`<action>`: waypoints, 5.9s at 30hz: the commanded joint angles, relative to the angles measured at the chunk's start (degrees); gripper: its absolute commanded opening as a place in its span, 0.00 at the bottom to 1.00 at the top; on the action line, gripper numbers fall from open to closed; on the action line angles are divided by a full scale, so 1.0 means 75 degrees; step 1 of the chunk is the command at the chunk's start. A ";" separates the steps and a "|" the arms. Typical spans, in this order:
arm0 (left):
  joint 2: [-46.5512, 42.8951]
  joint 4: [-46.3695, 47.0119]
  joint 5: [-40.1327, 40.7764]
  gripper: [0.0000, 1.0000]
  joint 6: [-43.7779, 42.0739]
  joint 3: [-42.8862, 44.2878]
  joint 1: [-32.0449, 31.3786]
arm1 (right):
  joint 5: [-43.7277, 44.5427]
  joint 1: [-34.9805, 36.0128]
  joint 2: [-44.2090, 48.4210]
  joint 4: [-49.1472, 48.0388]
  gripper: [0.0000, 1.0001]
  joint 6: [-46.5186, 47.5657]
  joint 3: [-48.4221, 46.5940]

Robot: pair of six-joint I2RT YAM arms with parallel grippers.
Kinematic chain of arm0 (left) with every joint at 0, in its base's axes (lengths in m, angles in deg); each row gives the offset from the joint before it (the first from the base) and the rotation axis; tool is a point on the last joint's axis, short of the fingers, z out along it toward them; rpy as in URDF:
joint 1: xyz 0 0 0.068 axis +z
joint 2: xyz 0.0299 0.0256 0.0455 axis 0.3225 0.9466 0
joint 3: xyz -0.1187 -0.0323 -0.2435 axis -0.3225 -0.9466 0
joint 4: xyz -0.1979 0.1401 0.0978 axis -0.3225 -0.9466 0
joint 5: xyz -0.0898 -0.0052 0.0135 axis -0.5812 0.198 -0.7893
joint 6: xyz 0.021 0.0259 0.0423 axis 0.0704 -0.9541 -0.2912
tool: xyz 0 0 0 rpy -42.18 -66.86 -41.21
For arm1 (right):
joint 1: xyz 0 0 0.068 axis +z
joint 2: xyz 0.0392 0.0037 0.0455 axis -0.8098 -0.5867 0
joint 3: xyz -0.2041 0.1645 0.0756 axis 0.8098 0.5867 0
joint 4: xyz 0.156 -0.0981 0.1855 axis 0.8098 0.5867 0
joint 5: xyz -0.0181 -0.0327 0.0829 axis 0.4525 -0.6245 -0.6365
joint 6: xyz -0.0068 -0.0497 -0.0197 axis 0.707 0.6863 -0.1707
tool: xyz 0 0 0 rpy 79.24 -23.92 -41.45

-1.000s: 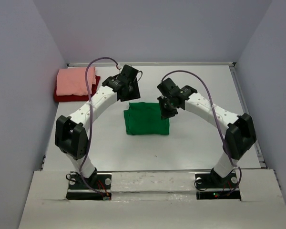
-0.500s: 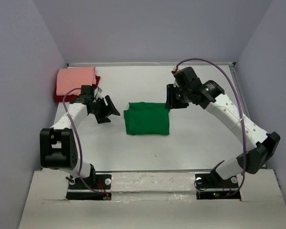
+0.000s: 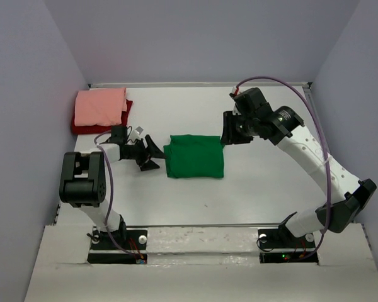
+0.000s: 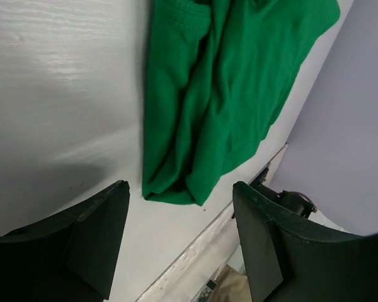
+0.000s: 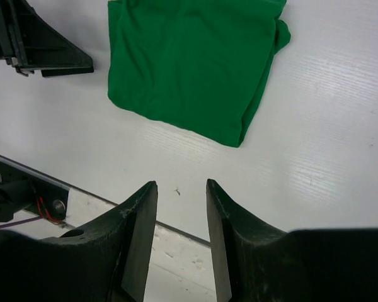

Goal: Fold and stack the t-shirts
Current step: Smooth out wrinkles on the folded tshirt, then put the neatly folded tshirt into the corner of the board with the left arm

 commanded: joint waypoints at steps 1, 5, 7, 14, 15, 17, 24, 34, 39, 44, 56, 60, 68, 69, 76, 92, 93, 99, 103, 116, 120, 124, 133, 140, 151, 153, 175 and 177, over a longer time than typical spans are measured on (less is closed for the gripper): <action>0.0281 0.0254 0.0160 0.75 -0.0035 0.0168 0.0039 | 0.0020 -0.0034 0.0245 0.0070 0.43 0.0071 -0.0442; 0.0480 -0.0075 0.0947 0.75 -0.0200 0.0426 0.0039 | -0.0062 -0.0034 0.0151 -0.0023 0.43 0.0036 -0.0372; 0.0574 -0.0181 0.1250 0.75 -0.0270 0.0589 0.0016 | -0.0109 -0.0034 0.0046 -0.0070 0.43 0.0036 -0.0302; 0.0856 -0.0298 0.1710 0.75 -0.0387 0.1011 -0.0160 | 0.0336 -0.0104 -0.0447 -0.0164 0.42 -0.0058 -0.0020; 0.0960 -0.0275 0.1628 0.75 -0.0387 0.1093 -0.0242 | 0.0615 -0.0104 -0.0702 -0.0036 0.41 -0.0174 -0.0101; 0.1067 -0.0251 0.1546 0.75 -0.0364 0.1176 -0.0336 | 0.0804 -0.0175 -0.0914 0.0000 0.41 -0.0268 -0.0091; 0.1161 -0.0333 0.1744 0.75 -0.0200 0.1516 -0.0875 | 0.0982 -0.1252 -0.1430 0.0035 0.38 -0.0773 -0.0079; 0.1208 -0.0825 0.2948 0.75 -0.0211 0.1832 -0.1484 | 0.0290 -0.1650 -0.1244 -0.0316 0.38 -0.0515 -0.0219; 0.1313 -0.1411 0.3736 0.76 -0.0375 0.1984 -0.1508 | 0.0079 -0.1803 -0.1056 -0.0328 0.38 -0.0456 -0.0454; 0.1453 -0.1821 0.4498 0.76 -0.0469 0.2230 -0.1520 | -0.0121 -0.1956 -0.0834 -0.0363 0.38 -0.0432 -0.0524; 0.2004 -0.1084 0.3246 0.76 -0.0235 0.2243 -0.1988 | -0.0449 -0.2026 -0.0728 -0.0375 0.39 -0.0327 -0.0653; 0.2075 -0.0791 0.2858 0.76 -0.0036 0.2090 -0.2187 | -0.0297 -0.2026 -0.0774 -0.0270 0.39 -0.0339 -0.0805; 0.2204 -0.0603 0.2647 0.22 0.0257 0.2242 -0.2551 | -0.0507 -0.2026 -0.0939 -0.0199 0.39 -0.0304 -0.1005; 0.2250 -0.0684 0.2658 0.17 0.0257 0.2266 -0.2551 | -0.0473 -0.2026 -0.0939 -0.0176 0.39 -0.0350 -0.1028; 0.2286 -0.1235 0.3267 0.00 0.0082 0.2687 -0.2528 | -0.0754 -0.2026 -0.1337 -0.0070 0.36 -0.0210 -0.0572; 0.2660 -0.3028 0.4791 0.00 -0.0692 0.5827 -0.2364 | -0.1034 -0.2026 -0.1243 -0.0738 0.36 0.0024 0.0436; 0.2696 -0.3133 0.4838 0.00 -0.0715 0.5956 -0.2352 | -0.1000 -0.2026 -0.1267 -0.0692 0.36 0.0036 0.0472; 0.2813 -0.3543 0.5236 0.00 -0.0832 0.6695 -0.2223 | -0.0976 -0.2026 -0.1302 -0.0750 0.35 0.0130 0.0694; 0.2825 -0.3837 0.5528 0.00 -0.0949 0.7081 -0.2036 | -0.0848 -0.2026 -0.1384 -0.0774 0.35 0.0200 0.0788; 0.3960 -0.5277 0.5554 0.00 -0.1512 1.0078 -0.1051 | -0.1023 -0.1956 -0.1314 -0.0738 0.35 0.0270 0.0765; 0.4312 -0.5477 0.5518 0.00 -0.1547 1.0667 -0.0922 | -0.1046 -0.1956 -0.1244 -0.0727 0.35 0.0270 0.0824; 0.4524 -0.5665 0.5600 0.00 -0.1641 1.1135 -0.0817 | -0.1058 -0.1956 -0.1185 -0.0750 0.35 0.0224 0.0835; 0.4805 -0.5607 0.5495 0.00 -0.1676 1.1629 -0.0372 | -0.1047 -0.1885 -0.1021 -0.0633 0.35 0.0200 0.0917; 0.5051 -0.5408 0.5331 0.00 -0.1723 1.1968 -0.0114 | -0.1140 -0.1733 -0.0752 -0.0504 0.35 0.0071 0.1057; 0.5239 -0.4997 0.5295 0.00 -0.1934 1.2484 -0.0078 | -0.0812 -0.1217 -0.0763 -0.0469 0.34 -0.0023 0.1398; 0.5239 -0.4997 0.5389 0.00 -0.1992 1.2636 -0.0067 | -0.0777 -0.1217 -0.0775 -0.0445 0.34 -0.0034 0.1374; 0.5157 -0.4435 0.5717 0.00 -0.2297 1.3117 0.0542 | -0.0800 -0.1147 -0.0786 -0.0457 0.34 -0.0116 0.1690; 0.5168 -0.4411 0.5717 0.00 -0.2321 1.3164 0.0589 | -0.0824 -0.1147 -0.0740 -0.0457 0.34 -0.0128 0.1714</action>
